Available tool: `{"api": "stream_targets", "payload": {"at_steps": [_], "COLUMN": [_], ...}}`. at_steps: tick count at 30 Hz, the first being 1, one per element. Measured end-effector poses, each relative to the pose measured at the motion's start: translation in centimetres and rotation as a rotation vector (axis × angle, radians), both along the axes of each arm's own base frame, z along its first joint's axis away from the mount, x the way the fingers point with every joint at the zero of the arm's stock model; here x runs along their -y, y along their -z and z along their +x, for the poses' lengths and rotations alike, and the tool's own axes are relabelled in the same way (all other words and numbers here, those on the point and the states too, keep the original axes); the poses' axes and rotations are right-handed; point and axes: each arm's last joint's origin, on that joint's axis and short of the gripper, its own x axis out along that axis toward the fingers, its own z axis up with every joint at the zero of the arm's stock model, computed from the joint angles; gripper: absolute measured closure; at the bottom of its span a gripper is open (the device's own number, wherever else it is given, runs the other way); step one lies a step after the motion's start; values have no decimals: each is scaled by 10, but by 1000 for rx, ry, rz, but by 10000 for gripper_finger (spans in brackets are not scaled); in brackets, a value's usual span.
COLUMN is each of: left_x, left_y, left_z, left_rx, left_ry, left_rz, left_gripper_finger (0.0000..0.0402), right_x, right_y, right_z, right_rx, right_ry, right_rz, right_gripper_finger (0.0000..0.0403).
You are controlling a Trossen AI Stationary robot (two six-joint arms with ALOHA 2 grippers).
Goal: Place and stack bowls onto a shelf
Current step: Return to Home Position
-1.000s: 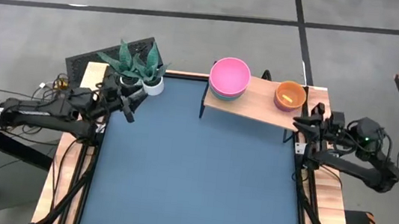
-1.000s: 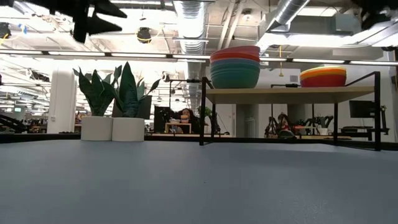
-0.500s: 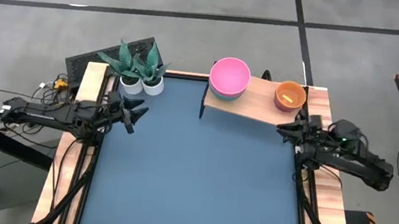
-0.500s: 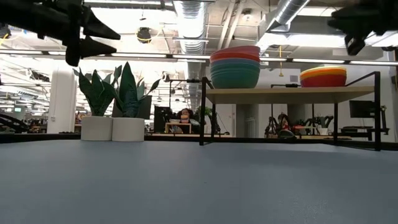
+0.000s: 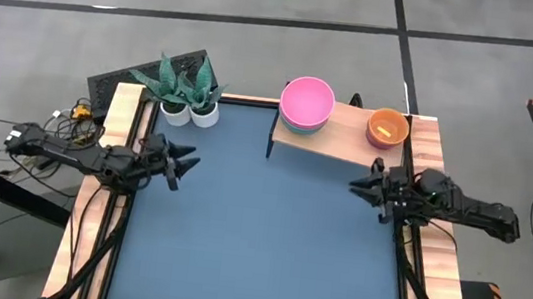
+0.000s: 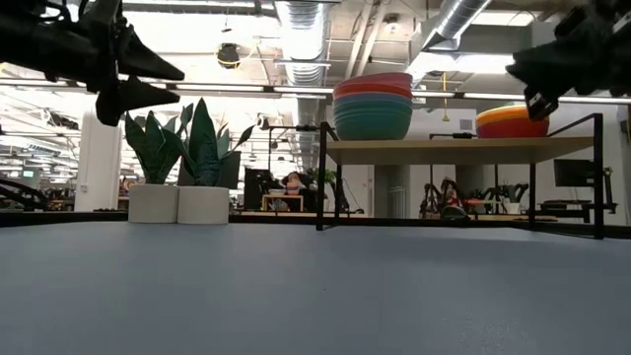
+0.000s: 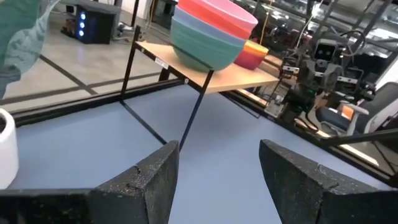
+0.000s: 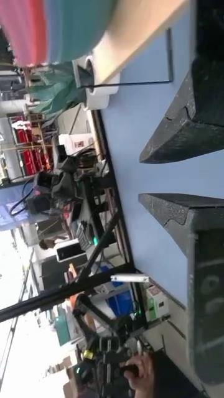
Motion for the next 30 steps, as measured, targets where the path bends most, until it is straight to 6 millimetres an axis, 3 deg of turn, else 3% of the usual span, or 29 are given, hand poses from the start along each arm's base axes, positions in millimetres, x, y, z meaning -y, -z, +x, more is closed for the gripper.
{"api": "stream_targets", "payload": {"at_steps": [9,18,21,26,30], "left_x": [5,4,6,9,6], "left_y": [2,15,15,11,-9], "left_z": [0,-3,-2,-4,-22], "left_rx": [-25,-134,-140,-119,-50], "left_ry": [32,-21,33,170,243], "left_rz": [7,-10,-7,21,81], "left_gripper_finger": [191,191,191,191,191], "right_x": [0,0,0,0,0], "right_y": [29,31,31,31,31], "right_z": [9,10,10,10,10], "right_rx": [-11,-20,-22,-22,-23], "right_ry": [-4,1,1,1,1], "right_rz": [10,4,3,4,4], "right_gripper_finger": [288,289,288,288,289]}}
